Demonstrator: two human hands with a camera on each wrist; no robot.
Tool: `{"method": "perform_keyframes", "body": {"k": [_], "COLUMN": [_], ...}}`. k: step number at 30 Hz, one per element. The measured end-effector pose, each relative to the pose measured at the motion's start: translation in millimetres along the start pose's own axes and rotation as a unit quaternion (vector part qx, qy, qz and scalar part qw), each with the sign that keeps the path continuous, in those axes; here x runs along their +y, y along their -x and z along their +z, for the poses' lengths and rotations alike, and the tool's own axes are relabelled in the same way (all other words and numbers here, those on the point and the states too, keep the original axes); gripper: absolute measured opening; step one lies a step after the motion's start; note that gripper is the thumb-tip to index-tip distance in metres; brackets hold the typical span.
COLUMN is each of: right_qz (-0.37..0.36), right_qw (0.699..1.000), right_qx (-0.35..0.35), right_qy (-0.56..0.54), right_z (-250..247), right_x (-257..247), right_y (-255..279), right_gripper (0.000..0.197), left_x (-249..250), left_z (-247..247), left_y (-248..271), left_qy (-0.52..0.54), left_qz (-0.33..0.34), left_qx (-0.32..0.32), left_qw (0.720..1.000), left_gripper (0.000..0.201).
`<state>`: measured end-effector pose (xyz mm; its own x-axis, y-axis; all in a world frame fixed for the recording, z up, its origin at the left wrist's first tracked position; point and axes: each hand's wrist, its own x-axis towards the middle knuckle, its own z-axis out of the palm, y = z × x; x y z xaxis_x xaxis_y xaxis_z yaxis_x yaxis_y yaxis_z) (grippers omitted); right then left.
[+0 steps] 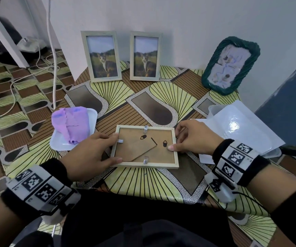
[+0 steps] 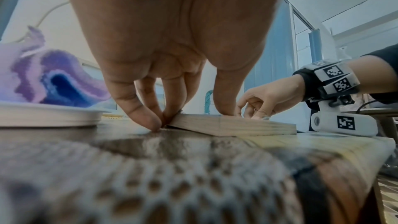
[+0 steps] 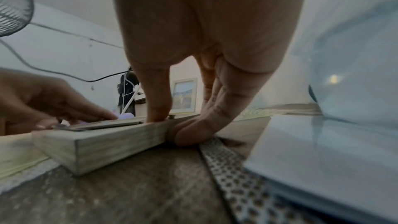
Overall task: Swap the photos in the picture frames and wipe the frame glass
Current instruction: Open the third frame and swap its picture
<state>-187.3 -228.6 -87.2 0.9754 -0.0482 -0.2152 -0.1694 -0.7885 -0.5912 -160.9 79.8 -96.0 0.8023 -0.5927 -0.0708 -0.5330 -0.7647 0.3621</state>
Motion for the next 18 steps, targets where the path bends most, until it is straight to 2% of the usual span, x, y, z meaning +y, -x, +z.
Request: {"method": "perform_keyframes", "body": {"k": [5, 10, 12, 14, 18], "right_qz": [0.010, 0.019, 0.011, -0.004, 0.000], "right_qw": [0.995, 0.997, 0.997, 0.996, 0.998], "right_qx": [0.048, 0.046, 0.068, 0.086, 0.039], "right_qy": [0.092, 0.063, 0.025, -0.013, -0.057], "right_z": [11, 7, 8, 10, 10], "right_x": [-14, -12, -10, -7, -5], "right_y": [3, 7, 10, 10, 7], "right_gripper": [0.044, 0.043, 0.041, 0.045, 0.059], "left_x": [-2, 3, 4, 7, 11], "left_z": [2, -2, -3, -5, 0], "left_y": [0, -1, -1, -1, -4], "left_qy": [0.005, 0.009, -0.013, -0.051, -0.164], "left_qz": [-0.009, 0.010, 0.035, 0.072, 0.140], "left_qx": [-0.001, 0.010, 0.025, 0.003, -0.073], "left_qw": [1.000, 1.000, 0.999, 0.996, 0.974], "left_gripper": [0.071, 0.078, 0.081, 0.086, 0.092]}}
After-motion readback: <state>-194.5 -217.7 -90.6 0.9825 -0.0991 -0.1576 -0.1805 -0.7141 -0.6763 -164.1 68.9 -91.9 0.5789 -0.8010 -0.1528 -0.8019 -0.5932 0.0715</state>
